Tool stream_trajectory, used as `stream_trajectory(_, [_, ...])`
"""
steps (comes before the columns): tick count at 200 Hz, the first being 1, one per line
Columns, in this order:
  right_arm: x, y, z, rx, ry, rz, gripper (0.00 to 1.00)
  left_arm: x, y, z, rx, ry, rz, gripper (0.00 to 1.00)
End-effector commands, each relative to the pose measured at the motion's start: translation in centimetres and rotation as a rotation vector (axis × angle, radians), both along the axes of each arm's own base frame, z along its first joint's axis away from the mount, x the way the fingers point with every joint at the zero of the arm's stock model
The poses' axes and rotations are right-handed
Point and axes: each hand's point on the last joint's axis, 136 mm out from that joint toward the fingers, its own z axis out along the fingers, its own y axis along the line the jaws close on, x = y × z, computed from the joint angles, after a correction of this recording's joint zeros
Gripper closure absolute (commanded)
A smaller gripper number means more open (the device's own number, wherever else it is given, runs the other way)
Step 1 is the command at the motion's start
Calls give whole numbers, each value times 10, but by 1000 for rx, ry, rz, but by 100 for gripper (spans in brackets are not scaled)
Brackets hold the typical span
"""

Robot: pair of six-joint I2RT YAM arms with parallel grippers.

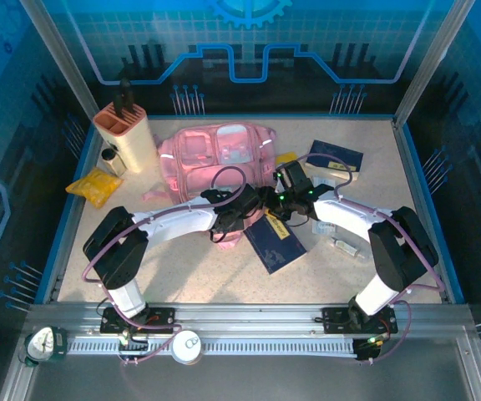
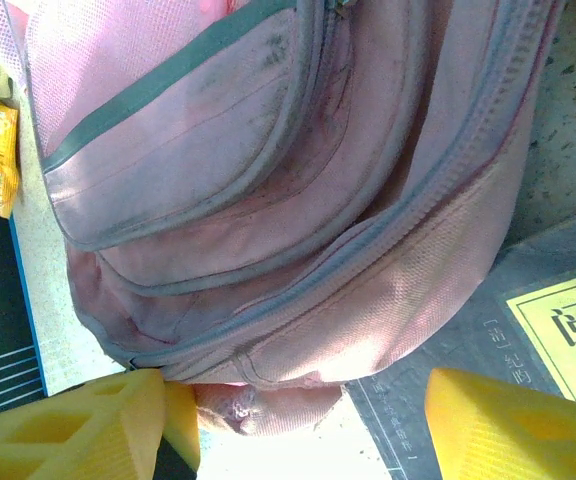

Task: Pack the student bag

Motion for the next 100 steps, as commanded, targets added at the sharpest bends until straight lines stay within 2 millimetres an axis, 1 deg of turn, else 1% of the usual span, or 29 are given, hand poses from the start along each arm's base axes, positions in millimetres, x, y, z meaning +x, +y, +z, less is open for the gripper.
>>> stream_trajectory(1, [-1,3,-7,6,18,5,31,-1,0,1,15,11,-41,82])
stream_trajectory(21, [-4,6,-9,7,25,7,31,-1,-3,4,10,16,-62,87])
stream_trajectory(44, [-5,15,-12,18,35,0,30,-2,-2,11,-7,0,-75,92])
stream_trajectory(69, [-8,30,-16,20,50,-11,30,-4,0,21,-20,-16,-79,97])
stream_trajectory(84, [-4,38,-18,23,57,-22,31,-5,0,26,-33,-23,-85,98])
stream_trajectory(100, [4,40,-25,17,51,-45,36,-6,1,30,-35,-26,-91,99])
